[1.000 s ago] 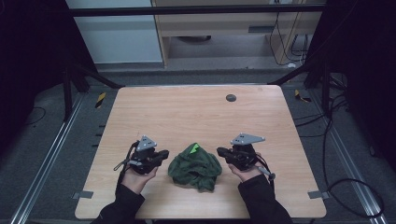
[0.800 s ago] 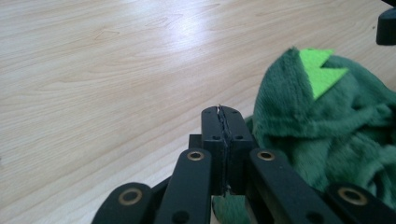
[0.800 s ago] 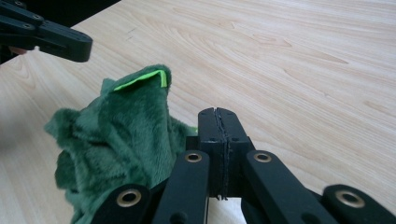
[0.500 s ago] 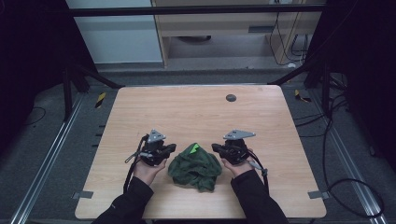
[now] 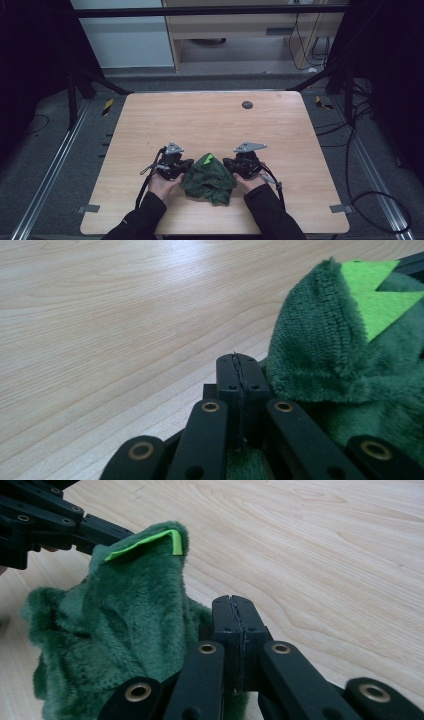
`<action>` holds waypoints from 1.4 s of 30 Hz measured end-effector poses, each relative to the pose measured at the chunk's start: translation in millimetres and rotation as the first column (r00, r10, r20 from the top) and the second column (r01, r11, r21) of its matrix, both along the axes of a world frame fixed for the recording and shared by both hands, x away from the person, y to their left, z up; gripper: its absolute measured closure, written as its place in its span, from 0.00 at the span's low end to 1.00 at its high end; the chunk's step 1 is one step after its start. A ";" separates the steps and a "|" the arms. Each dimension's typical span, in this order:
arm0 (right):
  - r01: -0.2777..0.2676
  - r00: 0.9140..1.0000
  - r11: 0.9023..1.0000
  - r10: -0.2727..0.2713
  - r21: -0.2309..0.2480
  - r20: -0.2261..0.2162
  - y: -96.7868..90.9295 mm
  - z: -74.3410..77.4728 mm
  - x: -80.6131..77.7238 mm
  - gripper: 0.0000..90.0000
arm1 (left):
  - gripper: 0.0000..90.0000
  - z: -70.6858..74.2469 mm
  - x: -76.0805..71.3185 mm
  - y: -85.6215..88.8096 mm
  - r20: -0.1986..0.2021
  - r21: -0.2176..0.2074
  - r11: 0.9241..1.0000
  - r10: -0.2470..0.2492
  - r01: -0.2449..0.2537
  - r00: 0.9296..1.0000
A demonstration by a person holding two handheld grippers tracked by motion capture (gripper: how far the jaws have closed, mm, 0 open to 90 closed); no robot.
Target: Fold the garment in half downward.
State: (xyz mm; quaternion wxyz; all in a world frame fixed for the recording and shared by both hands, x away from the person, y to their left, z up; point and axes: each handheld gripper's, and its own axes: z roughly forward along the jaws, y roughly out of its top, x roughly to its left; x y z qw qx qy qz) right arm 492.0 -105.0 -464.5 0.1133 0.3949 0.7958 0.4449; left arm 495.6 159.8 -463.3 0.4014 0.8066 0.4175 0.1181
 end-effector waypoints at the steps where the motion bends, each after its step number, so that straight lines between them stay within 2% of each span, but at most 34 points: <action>1: -0.007 1.000 1.000 0.007 0.002 0.001 0.5 0.3 -0.6 1.00 | 1.00 0.8 -1.1 0.0 0.002 -0.002 1.000 -0.004 0.004 1.000; 19: -0.075 0.997 0.997 0.075 0.031 0.023 1.7 14.0 -24.9 0.99 | 1.00 20.7 -36.5 4.8 0.040 -0.046 0.995 -0.089 0.091 0.995; 26: -0.094 0.995 0.995 0.092 0.034 0.033 -2.2 16.8 -36.5 0.99 | 1.00 23.5 -51.7 2.8 0.061 -0.029 0.992 -0.125 0.127 0.990; 34: -0.112 0.994 0.993 0.111 0.032 0.025 -2.6 15.6 -44.9 0.99 | 1.00 23.1 -66.4 7.4 0.053 -0.029 0.988 -0.149 0.151 0.987; 38: -0.115 0.993 0.993 0.114 0.028 0.024 -2.4 14.2 -47.8 0.99 | 1.00 21.7 -67.8 9.9 0.050 -0.024 0.989 -0.142 0.143 0.989; 42: -0.089 0.995 0.995 0.088 0.033 0.038 -2.9 14.0 -43.6 0.99 | 1.00 17.8 -59.1 11.8 0.035 -0.022 0.993 -0.111 0.112 0.993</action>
